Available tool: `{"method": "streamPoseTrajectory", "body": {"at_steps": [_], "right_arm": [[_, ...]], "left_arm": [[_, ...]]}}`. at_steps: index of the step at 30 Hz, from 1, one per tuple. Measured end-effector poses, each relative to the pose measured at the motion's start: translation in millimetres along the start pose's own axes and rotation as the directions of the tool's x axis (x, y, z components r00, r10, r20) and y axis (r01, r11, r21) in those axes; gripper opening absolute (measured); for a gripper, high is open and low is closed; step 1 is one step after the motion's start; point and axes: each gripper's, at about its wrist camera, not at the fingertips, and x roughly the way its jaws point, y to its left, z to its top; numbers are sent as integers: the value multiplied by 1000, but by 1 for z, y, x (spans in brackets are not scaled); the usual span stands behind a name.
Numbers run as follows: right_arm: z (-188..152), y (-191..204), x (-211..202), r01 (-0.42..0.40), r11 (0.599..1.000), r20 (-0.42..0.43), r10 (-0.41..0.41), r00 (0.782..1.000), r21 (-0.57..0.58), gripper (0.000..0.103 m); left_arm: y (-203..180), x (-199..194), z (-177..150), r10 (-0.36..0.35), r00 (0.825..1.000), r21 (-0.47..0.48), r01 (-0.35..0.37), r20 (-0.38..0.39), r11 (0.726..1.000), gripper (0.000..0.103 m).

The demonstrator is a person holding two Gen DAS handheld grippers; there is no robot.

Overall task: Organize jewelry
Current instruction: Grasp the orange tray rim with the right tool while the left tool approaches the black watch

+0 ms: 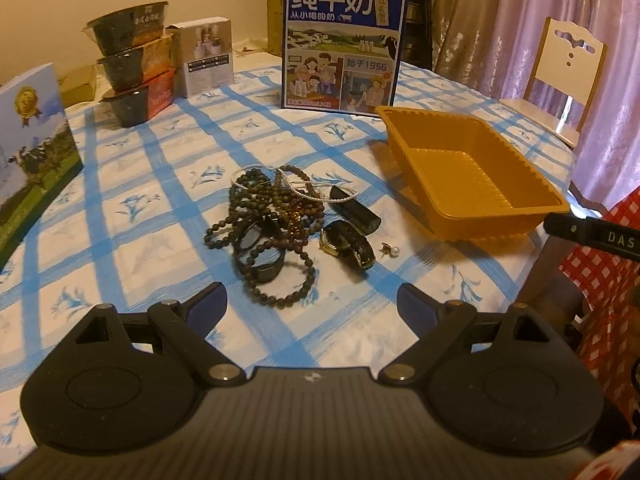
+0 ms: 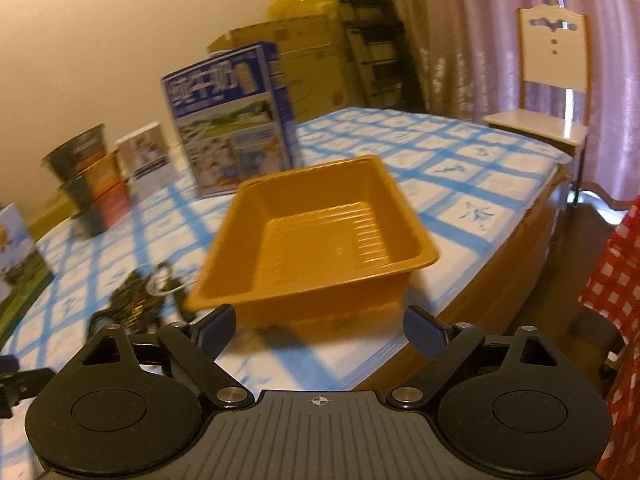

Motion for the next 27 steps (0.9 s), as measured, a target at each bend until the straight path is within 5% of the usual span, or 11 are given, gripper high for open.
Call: {"method": "streamPoseTrajectory", "body": {"at_steps": [11, 27], "right_arm": [[-1, -52, 39, 124, 985, 162, -143, 976, 122, 74], [3, -67, 98, 97, 981, 241, -136, 961, 168, 37]], "left_arm": [[-10, 49, 16, -22, 1000, 48, 21, 18, 999, 89], [-12, 87, 19, -31, 999, 21, 31, 7, 999, 87]]}}
